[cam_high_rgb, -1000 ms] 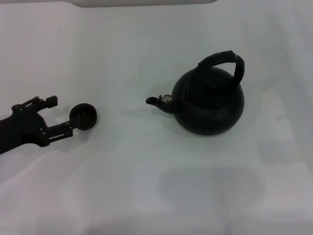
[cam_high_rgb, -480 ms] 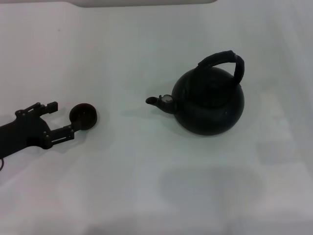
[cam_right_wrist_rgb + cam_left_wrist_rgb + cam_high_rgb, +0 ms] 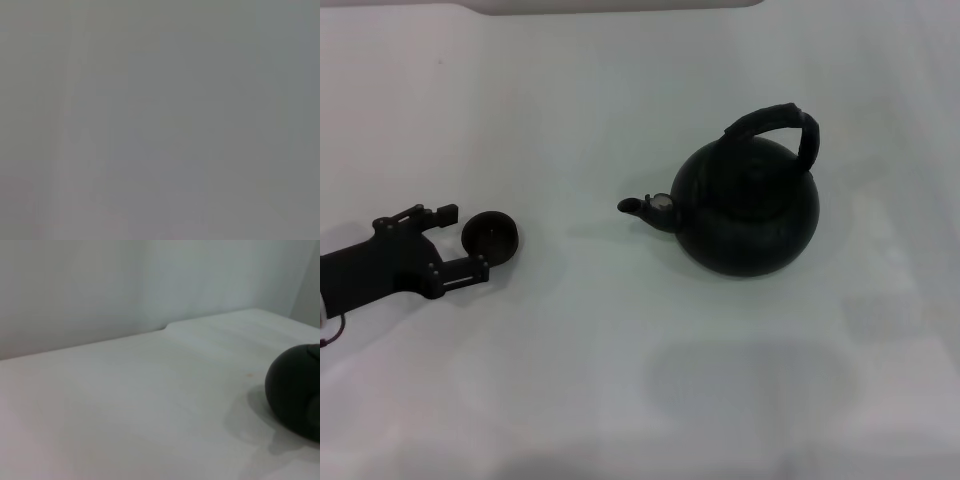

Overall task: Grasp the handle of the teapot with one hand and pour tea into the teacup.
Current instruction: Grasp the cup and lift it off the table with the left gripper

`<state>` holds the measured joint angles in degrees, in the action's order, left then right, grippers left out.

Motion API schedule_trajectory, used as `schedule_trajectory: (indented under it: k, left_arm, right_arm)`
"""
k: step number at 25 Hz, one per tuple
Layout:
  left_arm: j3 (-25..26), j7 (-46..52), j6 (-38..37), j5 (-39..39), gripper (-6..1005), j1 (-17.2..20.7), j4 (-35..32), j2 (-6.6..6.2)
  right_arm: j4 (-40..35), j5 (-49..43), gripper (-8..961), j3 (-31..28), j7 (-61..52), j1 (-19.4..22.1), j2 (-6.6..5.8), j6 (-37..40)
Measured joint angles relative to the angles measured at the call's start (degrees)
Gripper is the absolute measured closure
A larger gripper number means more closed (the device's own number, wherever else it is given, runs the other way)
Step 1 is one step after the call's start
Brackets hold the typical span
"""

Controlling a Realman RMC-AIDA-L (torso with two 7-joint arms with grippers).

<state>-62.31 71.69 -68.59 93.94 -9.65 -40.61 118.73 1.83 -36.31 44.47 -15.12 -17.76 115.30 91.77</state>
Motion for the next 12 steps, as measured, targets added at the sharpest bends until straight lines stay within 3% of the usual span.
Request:
schedule_trajectory:
  k: [12]
  left_arm:
    - [0.0, 0.52, 1.88, 1.53, 120, -2.55, 1.59, 0.0]
  right_arm:
    - [0.19, 0.02, 189, 0.0, -0.13, -0.13, 0.03, 1.03]
